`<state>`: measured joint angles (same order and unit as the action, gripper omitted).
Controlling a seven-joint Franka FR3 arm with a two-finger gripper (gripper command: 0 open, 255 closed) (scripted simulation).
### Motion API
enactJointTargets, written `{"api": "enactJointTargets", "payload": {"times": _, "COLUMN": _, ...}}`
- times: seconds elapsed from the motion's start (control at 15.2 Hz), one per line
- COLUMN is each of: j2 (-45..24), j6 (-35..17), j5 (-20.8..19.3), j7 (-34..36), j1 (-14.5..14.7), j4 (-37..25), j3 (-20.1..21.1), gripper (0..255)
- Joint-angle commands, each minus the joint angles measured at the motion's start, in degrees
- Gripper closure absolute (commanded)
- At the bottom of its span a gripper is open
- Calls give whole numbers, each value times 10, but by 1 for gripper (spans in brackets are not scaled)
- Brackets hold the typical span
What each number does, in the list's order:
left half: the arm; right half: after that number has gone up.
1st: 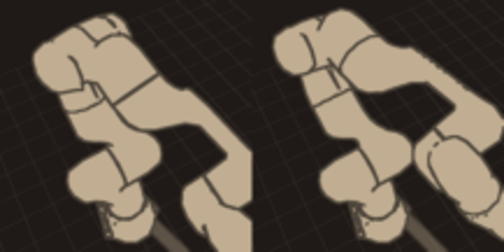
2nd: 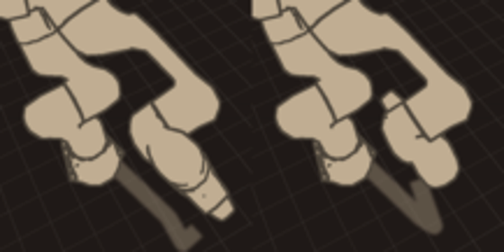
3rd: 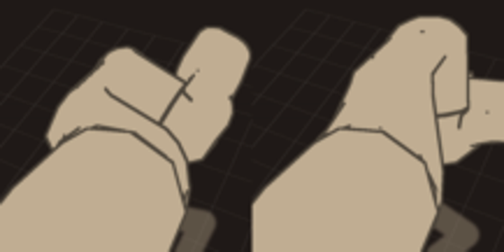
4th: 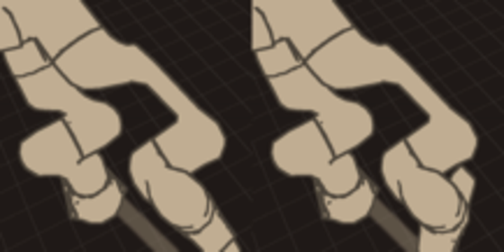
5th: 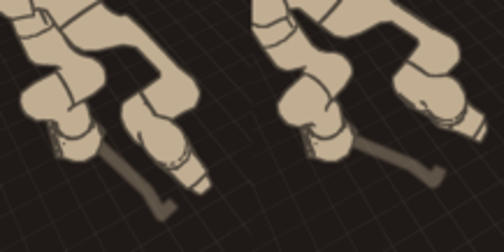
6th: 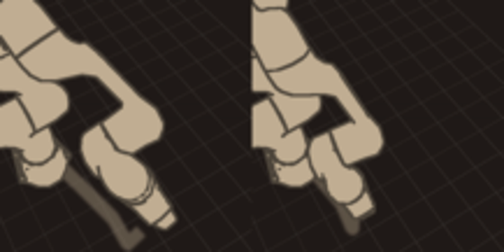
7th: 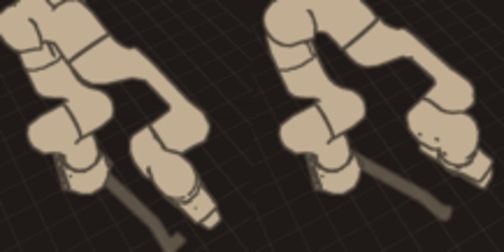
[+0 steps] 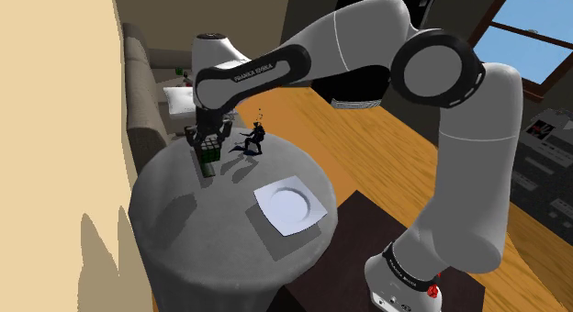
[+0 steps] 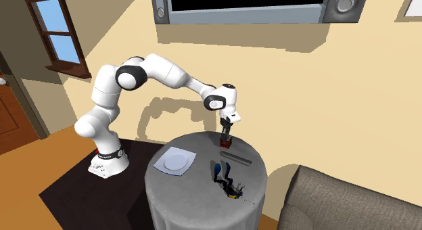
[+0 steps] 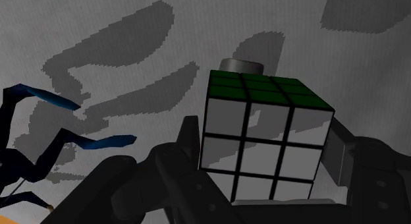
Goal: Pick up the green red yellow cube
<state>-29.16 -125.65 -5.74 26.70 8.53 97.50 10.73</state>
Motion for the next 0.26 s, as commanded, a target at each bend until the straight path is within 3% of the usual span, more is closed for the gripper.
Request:
{"api": "enactJointTargets", "payload": {"times": 0.0, "j2": 9, "j6": 10, "j5": 2, "j7": -1, "j1": -1, "j4": -1, "j3": 1, "gripper": 255}}
{"api": "enactJointTargets", "payload": {"times": 0.2, "j2": 13, "j6": 17, "j5": 3, "j7": -1, "j1": -1, "j4": -4, "j3": 2, "gripper": 255}}
